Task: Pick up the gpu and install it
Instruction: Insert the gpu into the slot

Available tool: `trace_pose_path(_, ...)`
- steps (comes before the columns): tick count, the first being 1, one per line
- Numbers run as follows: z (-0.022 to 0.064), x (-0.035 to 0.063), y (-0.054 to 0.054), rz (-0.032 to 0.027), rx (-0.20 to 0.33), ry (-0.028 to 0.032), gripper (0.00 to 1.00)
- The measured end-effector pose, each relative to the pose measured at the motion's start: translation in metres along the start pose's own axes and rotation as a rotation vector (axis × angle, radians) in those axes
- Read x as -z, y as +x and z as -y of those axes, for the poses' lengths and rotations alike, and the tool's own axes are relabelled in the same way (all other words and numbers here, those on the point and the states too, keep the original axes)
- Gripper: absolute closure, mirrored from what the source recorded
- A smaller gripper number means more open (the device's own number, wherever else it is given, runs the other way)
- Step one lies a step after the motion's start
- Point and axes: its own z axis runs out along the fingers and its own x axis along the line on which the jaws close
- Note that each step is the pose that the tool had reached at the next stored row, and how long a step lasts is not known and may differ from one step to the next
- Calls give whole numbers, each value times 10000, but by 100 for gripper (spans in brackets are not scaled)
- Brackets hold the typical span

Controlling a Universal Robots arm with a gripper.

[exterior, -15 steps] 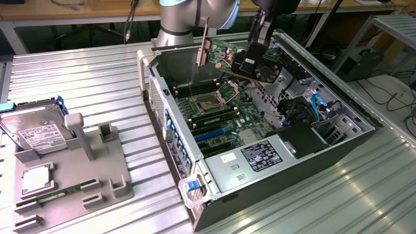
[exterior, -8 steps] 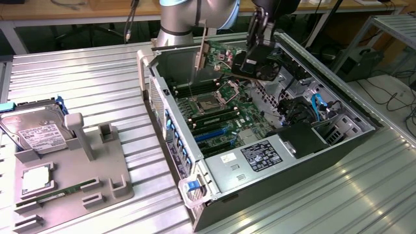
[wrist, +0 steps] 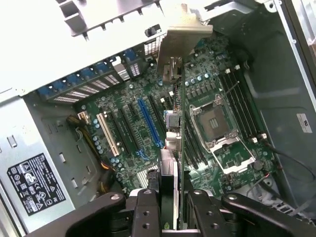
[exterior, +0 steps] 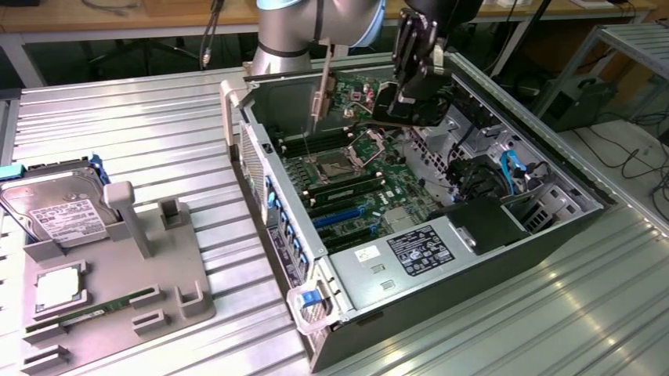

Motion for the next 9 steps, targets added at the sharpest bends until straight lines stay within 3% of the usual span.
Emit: trace_pose_path(9, 0, 0, 1, -41, 1279, -36, 73)
